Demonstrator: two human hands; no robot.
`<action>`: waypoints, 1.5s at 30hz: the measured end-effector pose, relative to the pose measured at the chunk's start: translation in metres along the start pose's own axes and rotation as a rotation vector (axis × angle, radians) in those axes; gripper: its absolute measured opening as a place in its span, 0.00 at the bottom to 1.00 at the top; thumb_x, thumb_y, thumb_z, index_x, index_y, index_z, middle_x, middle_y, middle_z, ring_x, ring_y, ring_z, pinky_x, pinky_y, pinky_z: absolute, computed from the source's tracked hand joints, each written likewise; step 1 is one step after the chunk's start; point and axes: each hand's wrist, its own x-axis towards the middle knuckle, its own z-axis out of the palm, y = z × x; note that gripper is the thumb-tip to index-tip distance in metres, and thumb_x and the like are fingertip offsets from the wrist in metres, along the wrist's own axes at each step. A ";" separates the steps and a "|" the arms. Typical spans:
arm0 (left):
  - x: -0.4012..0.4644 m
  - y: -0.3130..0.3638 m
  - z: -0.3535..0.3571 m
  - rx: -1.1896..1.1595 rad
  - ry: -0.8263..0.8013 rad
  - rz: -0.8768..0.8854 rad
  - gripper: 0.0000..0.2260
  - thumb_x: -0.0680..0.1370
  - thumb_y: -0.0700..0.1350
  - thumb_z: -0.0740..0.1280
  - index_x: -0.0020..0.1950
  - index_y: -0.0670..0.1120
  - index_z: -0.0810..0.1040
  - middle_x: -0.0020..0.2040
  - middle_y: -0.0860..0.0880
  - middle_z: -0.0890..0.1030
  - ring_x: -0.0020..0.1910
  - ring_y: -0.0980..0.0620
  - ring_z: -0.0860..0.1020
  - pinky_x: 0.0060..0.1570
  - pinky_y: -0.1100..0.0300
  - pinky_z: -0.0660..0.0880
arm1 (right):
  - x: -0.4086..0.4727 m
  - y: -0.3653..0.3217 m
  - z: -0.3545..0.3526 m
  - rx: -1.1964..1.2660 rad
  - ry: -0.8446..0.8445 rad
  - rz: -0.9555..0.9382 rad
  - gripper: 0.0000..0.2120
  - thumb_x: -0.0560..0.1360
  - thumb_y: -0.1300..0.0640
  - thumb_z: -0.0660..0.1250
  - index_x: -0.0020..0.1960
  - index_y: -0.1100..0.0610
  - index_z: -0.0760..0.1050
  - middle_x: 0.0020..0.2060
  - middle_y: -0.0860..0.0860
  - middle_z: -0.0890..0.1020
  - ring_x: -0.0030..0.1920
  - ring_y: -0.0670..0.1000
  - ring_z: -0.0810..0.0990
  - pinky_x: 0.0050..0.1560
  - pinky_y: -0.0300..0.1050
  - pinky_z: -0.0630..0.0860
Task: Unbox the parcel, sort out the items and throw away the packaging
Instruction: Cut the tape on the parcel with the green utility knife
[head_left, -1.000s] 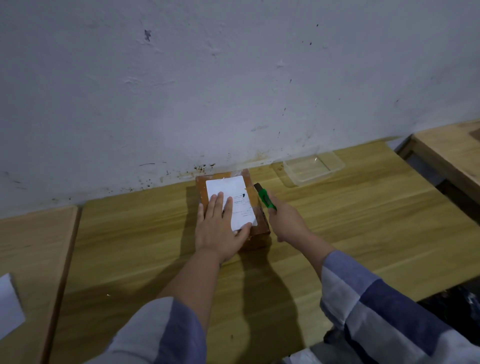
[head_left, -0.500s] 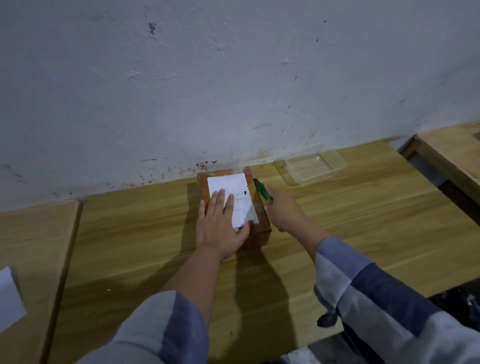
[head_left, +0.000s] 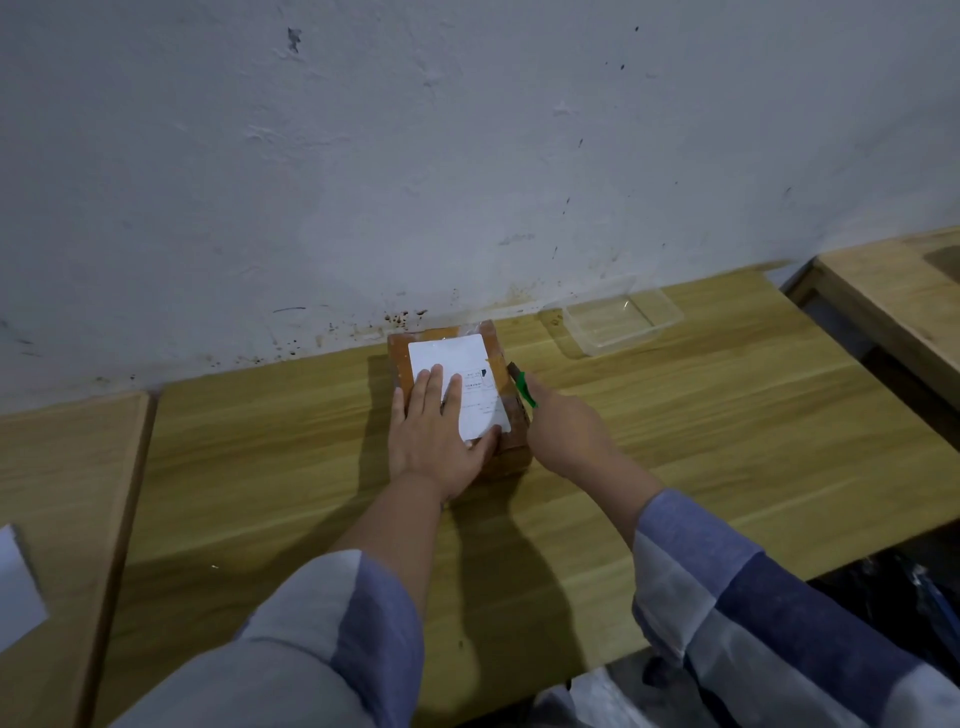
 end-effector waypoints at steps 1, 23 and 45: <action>0.000 0.000 0.001 -0.002 0.002 0.000 0.37 0.75 0.69 0.43 0.78 0.49 0.43 0.79 0.48 0.42 0.77 0.50 0.38 0.75 0.46 0.39 | -0.001 0.001 0.001 -0.019 0.001 -0.004 0.31 0.78 0.62 0.55 0.77 0.52 0.48 0.54 0.61 0.80 0.52 0.60 0.80 0.43 0.48 0.73; 0.000 0.002 0.001 0.002 0.011 -0.006 0.37 0.75 0.69 0.44 0.78 0.49 0.45 0.79 0.48 0.43 0.77 0.50 0.39 0.75 0.46 0.40 | -0.018 0.005 0.023 -0.069 0.070 0.017 0.34 0.77 0.64 0.55 0.77 0.49 0.43 0.52 0.59 0.80 0.48 0.56 0.80 0.38 0.46 0.70; 0.000 0.002 0.001 0.000 0.003 -0.017 0.37 0.75 0.70 0.44 0.78 0.49 0.45 0.79 0.47 0.43 0.77 0.49 0.40 0.74 0.46 0.38 | -0.044 0.017 0.030 -0.025 0.039 0.032 0.35 0.77 0.65 0.54 0.77 0.48 0.42 0.54 0.59 0.79 0.53 0.58 0.78 0.44 0.47 0.69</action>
